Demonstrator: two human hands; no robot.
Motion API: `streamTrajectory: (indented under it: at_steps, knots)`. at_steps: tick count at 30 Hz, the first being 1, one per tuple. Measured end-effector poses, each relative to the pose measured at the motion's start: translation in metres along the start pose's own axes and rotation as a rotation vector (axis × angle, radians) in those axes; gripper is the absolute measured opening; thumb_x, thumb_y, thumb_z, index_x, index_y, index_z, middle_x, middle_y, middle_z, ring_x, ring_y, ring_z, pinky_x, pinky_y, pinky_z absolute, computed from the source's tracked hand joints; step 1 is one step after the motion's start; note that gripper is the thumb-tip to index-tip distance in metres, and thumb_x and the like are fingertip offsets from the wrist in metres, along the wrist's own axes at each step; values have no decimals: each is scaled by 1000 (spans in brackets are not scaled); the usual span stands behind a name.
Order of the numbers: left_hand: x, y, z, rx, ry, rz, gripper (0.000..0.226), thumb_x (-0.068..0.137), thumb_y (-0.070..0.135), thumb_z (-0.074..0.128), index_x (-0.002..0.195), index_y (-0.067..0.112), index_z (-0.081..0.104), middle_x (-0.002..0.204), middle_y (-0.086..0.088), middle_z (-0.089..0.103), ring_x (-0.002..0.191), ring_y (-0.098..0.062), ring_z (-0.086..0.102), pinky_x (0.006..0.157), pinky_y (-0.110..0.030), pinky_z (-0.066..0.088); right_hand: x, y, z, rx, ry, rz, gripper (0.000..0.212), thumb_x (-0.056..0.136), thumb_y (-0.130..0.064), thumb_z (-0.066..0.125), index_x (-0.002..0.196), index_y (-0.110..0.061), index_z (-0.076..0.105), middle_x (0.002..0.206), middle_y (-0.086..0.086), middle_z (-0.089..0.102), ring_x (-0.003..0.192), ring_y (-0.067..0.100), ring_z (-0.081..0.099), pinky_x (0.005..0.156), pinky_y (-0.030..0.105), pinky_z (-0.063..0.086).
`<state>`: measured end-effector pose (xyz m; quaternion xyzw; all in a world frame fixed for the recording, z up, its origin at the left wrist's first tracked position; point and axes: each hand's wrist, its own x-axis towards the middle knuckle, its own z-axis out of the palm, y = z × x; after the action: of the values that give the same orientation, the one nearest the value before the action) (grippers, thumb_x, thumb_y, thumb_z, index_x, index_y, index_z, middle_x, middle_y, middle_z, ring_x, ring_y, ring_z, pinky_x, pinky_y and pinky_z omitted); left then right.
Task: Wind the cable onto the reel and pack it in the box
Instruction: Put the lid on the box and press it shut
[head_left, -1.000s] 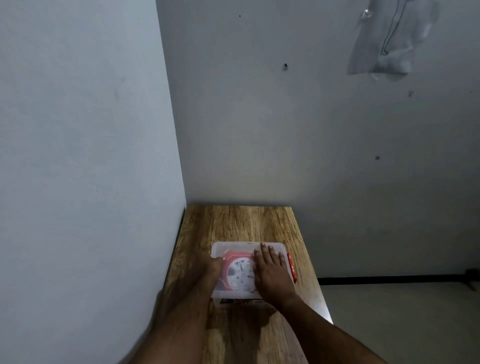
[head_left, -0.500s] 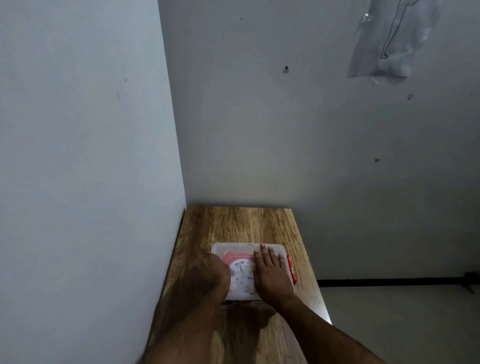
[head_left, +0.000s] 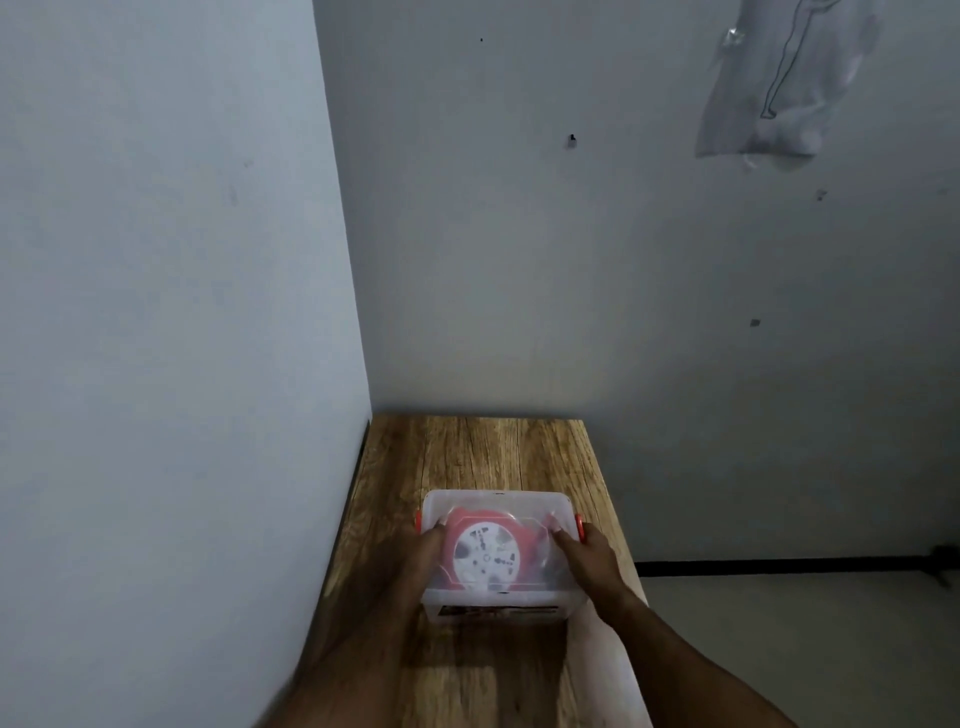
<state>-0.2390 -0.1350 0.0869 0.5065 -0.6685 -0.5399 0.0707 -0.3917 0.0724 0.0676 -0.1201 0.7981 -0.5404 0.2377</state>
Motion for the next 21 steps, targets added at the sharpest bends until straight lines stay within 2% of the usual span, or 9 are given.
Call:
streamTrajectory:
  at_steps: [2,5,6,10,15,18,19,21]
  knots:
    - [-3,7,-2,-28,-26,-6,47,99,36,64,136,7,62,135,-16,66,124,-34,64,104,-43,53,1,3,4,66,19,-9,43,89,-56,67,120,-27,65,111,-4,73,97,10,69,69,22,54]
    - [4,9,-1,-37,-35,15,46,100,30,64,138,4,60,136,-18,64,126,-35,62,106,-43,51,5,1,7,72,39,-16,42,90,-54,67,119,-24,67,106,-4,74,96,13,70,70,24,56]
    - [5,11,-1,-32,-37,10,46,101,31,64,137,4,59,133,-17,65,123,-34,63,105,-42,52,6,-1,7,73,39,-9,42,91,-53,67,119,-23,67,106,-3,74,95,14,71,71,25,56]
    - [9,26,-1,-23,-29,41,46,101,38,65,129,2,62,107,-10,67,94,-23,65,86,-35,54,18,-14,6,76,42,-23,42,93,-49,66,122,-18,65,105,-1,74,92,14,72,63,20,56]
    - [29,58,1,-55,20,50,48,101,38,64,133,3,59,119,-16,69,105,-31,69,93,-39,56,47,-40,2,75,43,-46,47,94,-47,67,126,-13,62,110,5,73,95,20,73,71,29,61]
    - [45,78,-1,-64,5,62,47,103,35,62,136,2,57,115,-14,67,92,-25,68,72,-28,53,67,-56,-1,54,48,-72,47,94,-47,65,126,-13,63,110,5,73,94,18,72,66,24,58]
    - [52,83,-1,-63,-3,66,46,103,31,62,137,2,56,118,-15,66,96,-27,68,71,-27,51,74,-61,-1,53,50,-77,46,94,-47,65,126,-13,63,109,5,73,93,17,72,63,22,57]
    - [69,92,-2,-78,-26,61,45,103,28,63,138,0,55,130,-19,64,113,-33,66,82,-29,51,90,-69,1,41,59,-85,45,95,-47,64,125,-14,64,108,4,73,91,16,72,61,20,55]
